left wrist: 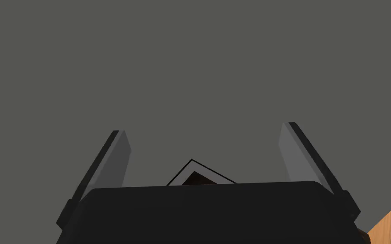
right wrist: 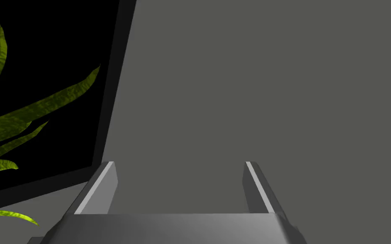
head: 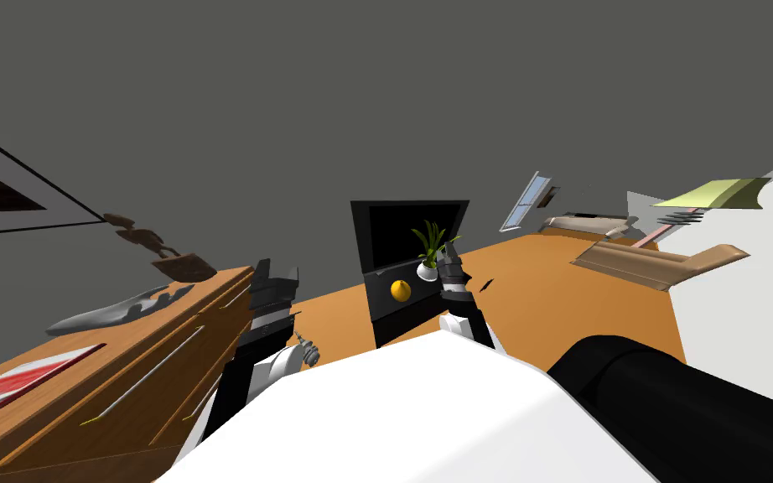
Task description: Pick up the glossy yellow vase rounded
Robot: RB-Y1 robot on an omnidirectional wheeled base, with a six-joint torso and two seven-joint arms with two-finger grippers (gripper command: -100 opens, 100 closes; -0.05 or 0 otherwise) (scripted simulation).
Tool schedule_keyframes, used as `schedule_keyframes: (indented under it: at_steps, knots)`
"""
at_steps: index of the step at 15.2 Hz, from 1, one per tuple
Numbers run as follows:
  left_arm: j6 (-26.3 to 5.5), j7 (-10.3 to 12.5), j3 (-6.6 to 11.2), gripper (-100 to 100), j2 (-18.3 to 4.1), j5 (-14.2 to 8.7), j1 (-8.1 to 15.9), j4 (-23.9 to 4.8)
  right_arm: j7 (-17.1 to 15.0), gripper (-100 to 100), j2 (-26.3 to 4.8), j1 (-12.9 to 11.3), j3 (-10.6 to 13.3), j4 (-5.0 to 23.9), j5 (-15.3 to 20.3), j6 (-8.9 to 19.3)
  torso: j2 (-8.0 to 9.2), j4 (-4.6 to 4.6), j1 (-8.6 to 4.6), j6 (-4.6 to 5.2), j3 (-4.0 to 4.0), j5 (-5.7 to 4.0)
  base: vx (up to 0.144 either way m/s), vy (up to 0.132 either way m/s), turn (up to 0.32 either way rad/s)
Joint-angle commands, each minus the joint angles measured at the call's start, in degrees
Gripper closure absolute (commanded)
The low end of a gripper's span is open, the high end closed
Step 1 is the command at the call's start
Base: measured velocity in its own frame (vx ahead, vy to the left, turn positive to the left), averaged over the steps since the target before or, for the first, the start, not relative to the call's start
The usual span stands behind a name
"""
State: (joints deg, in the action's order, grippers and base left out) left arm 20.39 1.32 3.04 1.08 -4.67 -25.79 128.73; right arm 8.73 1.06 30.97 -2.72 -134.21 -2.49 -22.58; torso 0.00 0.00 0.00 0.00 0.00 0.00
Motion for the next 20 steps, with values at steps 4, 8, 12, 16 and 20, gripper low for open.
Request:
schedule_keyframes:
  at_steps: [4, 8, 12, 16, 20]
  knots:
    - [0.0, 0.0, 0.0, 0, 0.0, 0.0, 0.0, 0.0, 0.44, -100, -6.15, 0.41, 1.0, 1.9, 0.85, 0.02, 0.04, 0.01, 0.13, -0.01, 0.02, 0.03, -0.009, 0.039, 0.029]
    - [0.0, 0.0, -0.01, 0, 0.01, 0.0, 0.0, 0.0, 0.91, -100, -10.15, 0.83, 2.07, 3.9, 1.76, 0.03, 0.06, 0.01, 0.24, -0.01, 0.04, 0.05, -0.015, 0.061, 0.034]
    - [0.0, 0.0, -0.01, 0, 0.01, 0.0, 0.0, 0.0, 1.53, -100, -14.61, 1.36, 3.45, 6.5, 2.95, 0.06, 0.06, 0.01, 0.27, -0.01, 0.03, 0.06, -0.013, 0.071, 0.048]
    - [0.0, 0.0, -0.01, 0, 0.01, 0.0, 0.0, 0.0, 2.29, -100, -19.29, 1.97, 5.11, 9.6, 4.38, 0.1, 0.04, 0.0, 0.39, -0.01, 0.02, 0.09, -0.007, 0.093, 0.061]
    - [0.0, 0.0, -0.01, 0, 0.01, 0.0, 0.01, 0.0, 3.17, -100, -24.48, 2.63, 7.01, 13.13, 6.01, 0.16, 0.07, 0.01, 0.38, -0.01, 0.04, 0.09, -0.012, 0.094, 0.071]
